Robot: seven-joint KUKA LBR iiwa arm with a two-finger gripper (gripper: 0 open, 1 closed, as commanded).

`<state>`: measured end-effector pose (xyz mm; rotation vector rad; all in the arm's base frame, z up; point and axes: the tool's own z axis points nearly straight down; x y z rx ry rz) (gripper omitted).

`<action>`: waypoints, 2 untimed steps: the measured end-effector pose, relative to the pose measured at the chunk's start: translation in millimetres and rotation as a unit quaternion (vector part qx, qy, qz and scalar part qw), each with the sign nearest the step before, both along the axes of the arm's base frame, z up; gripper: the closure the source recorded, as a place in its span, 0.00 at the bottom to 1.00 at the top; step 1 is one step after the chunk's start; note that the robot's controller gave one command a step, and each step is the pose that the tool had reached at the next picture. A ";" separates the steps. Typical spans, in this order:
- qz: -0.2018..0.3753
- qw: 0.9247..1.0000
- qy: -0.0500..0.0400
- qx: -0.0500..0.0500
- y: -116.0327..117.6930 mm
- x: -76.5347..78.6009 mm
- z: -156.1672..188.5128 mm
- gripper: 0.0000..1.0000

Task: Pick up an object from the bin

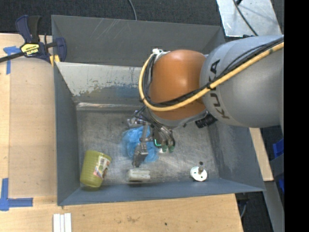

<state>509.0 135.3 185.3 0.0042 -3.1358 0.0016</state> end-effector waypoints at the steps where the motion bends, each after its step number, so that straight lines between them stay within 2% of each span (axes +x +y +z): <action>1: -0.001 1.000 -0.004 0.001 -0.4 1.9 4.1 0.00; 2: 0.083 0.997 -0.008 0.002 -12.0 13.8 -22.6 0.00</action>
Offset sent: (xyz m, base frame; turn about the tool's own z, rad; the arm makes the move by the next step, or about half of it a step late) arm 0.0392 -0.0557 -0.1086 -0.5652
